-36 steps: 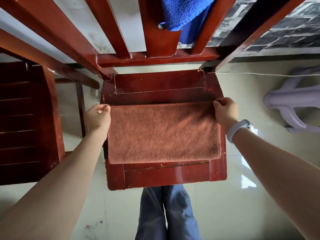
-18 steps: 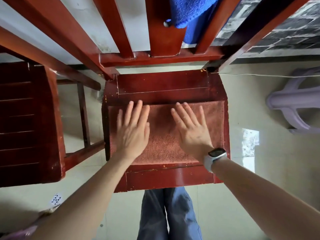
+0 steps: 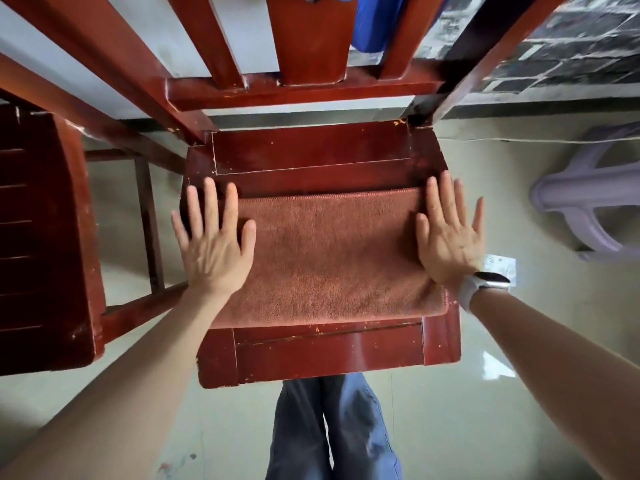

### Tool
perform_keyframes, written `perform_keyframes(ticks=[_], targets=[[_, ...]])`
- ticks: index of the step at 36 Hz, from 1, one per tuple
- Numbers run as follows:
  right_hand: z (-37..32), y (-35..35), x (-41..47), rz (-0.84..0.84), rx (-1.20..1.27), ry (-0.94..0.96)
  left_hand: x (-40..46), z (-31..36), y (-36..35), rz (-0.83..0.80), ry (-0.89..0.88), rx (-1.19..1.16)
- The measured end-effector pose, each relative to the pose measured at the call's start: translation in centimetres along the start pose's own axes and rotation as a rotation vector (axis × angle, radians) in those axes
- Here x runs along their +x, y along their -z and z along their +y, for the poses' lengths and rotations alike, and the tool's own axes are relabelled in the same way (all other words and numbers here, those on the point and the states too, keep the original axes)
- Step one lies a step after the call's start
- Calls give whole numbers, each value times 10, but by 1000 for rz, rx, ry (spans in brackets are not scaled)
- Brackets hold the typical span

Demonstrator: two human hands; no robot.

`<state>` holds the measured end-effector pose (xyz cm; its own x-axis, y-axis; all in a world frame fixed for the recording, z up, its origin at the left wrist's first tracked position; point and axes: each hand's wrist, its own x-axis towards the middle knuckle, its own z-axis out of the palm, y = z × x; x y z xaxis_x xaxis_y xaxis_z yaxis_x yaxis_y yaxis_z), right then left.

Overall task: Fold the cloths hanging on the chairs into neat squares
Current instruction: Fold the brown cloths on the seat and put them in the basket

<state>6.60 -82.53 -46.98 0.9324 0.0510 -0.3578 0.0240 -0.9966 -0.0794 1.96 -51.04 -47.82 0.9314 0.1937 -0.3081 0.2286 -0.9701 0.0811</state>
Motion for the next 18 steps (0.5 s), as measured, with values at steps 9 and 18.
perform_keyframes(ticks=[9, 18], targets=[[9, 20, -33, 114, 531, -367, -47, 32, 5, -49, -103, 1], [-1, 12, -22, -60, 541, -558, -83, 40, -12, -155, -125, 35]])
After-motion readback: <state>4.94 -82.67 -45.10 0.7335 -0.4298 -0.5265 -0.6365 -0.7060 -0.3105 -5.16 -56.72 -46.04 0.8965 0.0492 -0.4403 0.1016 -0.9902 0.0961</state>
